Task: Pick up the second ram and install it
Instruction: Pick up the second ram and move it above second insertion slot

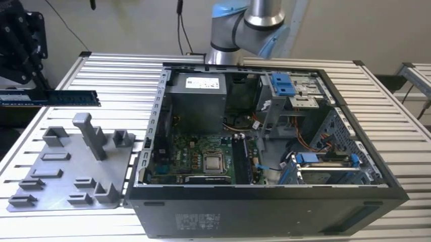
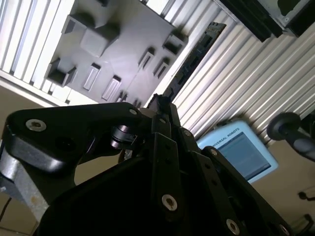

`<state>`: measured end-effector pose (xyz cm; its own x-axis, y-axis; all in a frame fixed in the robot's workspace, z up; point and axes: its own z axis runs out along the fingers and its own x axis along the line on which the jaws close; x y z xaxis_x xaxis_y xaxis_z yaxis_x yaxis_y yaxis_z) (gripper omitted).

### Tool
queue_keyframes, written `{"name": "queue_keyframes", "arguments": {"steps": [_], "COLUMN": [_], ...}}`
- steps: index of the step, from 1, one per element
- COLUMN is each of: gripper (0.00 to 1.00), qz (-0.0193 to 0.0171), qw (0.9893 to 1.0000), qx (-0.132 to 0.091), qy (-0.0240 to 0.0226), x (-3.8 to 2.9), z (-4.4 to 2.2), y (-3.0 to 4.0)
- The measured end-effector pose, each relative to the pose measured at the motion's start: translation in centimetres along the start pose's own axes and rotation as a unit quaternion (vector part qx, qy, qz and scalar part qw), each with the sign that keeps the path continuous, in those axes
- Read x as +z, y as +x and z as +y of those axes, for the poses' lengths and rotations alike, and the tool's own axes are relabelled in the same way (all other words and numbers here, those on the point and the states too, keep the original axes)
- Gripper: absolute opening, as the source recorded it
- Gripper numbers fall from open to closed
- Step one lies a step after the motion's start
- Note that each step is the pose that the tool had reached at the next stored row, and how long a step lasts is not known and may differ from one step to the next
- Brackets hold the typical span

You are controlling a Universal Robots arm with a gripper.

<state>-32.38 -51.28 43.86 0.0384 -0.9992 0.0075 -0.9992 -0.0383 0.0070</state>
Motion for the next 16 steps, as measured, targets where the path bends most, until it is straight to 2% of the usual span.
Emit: {"name": "queue_keyframes", "arguments": {"steps": [16], "gripper": [0.14], "qz": [-0.0001], "qw": [1.0000], "qx": [0.000], "qy": [-0.0022], "x": [-0.02], "z": [-3.61], "y": [0.14]}}
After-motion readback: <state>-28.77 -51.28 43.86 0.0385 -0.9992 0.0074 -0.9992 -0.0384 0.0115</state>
